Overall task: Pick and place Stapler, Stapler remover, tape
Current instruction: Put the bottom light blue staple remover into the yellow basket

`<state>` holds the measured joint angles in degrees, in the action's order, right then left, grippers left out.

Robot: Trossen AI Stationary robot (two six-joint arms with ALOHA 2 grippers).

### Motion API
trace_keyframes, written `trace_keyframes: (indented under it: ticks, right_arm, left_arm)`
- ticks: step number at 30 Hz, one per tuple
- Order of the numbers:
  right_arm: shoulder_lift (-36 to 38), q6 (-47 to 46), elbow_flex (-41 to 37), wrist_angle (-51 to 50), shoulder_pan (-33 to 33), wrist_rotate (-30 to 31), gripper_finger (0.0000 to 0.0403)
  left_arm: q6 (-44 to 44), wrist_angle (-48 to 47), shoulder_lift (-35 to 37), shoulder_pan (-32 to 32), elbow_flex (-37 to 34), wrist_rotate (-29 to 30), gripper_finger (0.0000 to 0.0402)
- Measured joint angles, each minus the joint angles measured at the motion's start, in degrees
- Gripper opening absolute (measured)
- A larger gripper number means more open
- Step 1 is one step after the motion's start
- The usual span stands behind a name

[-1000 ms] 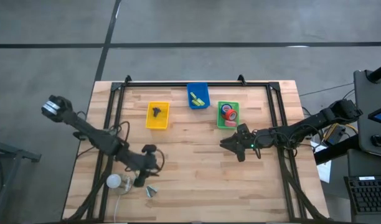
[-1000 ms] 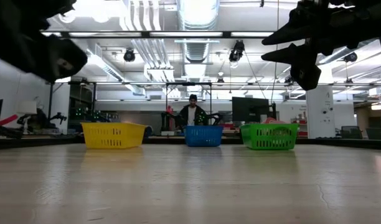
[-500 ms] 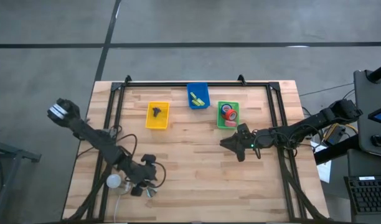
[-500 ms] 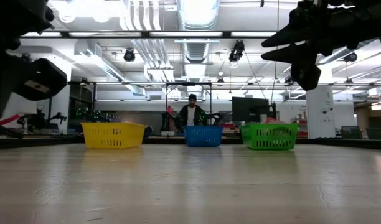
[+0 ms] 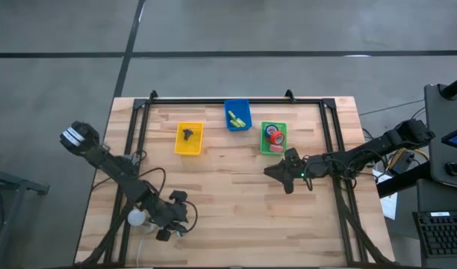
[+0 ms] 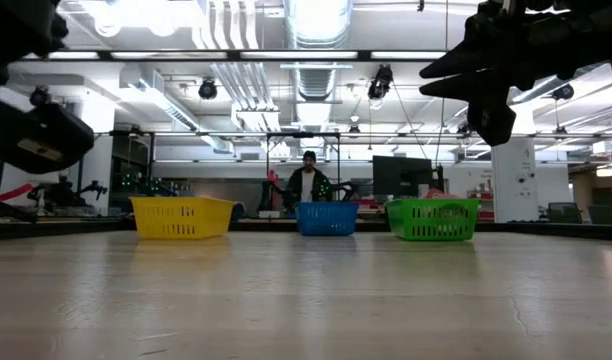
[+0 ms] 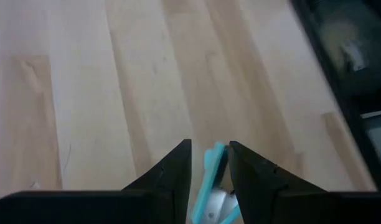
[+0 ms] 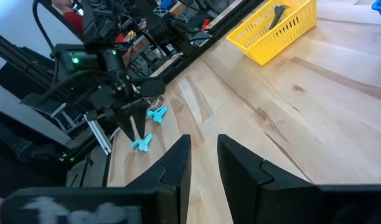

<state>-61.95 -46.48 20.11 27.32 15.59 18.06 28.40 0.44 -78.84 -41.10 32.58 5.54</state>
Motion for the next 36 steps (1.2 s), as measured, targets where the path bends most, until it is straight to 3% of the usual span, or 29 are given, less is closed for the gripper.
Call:
trace_keyframes:
  ticks: [13,18,23,27,32,36]
  right_arm:
    - [0.0,0.0,-0.1,0.0,0.0,0.1,0.0087]
    - [0.0,0.2,-0.1,0.0,0.0,0.1,0.0087]
    - [0.0,0.2,-0.1,0.0,0.0,0.1,0.0077]
    - [0.0,0.2,-0.1,0.0,0.0,0.1,0.0069]
    - [0.0,0.2,-0.1,0.0,0.0,1.0,0.0071]
    - [0.0,0.2,-0.1,0.0,0.0,1.6,0.0078]
  left_arm:
    - [1.8,2.6,-5.1,-0.1,0.0,-0.4,0.0098]
    - [1.8,3.0,-5.1,-0.1,0.0,-0.4,0.0068]
    - [1.7,3.8,-5.1,-0.1,0.0,-0.5,0.0013]
    - [0.7,4.1,-5.0,0.0,0.0,0.0,0.0010]
    - [-3.2,4.1,-3.9,0.8,0.0,5.1,0.0006]
    - [-5.1,3.6,-1.5,2.3,0.0,15.5,0.0007]
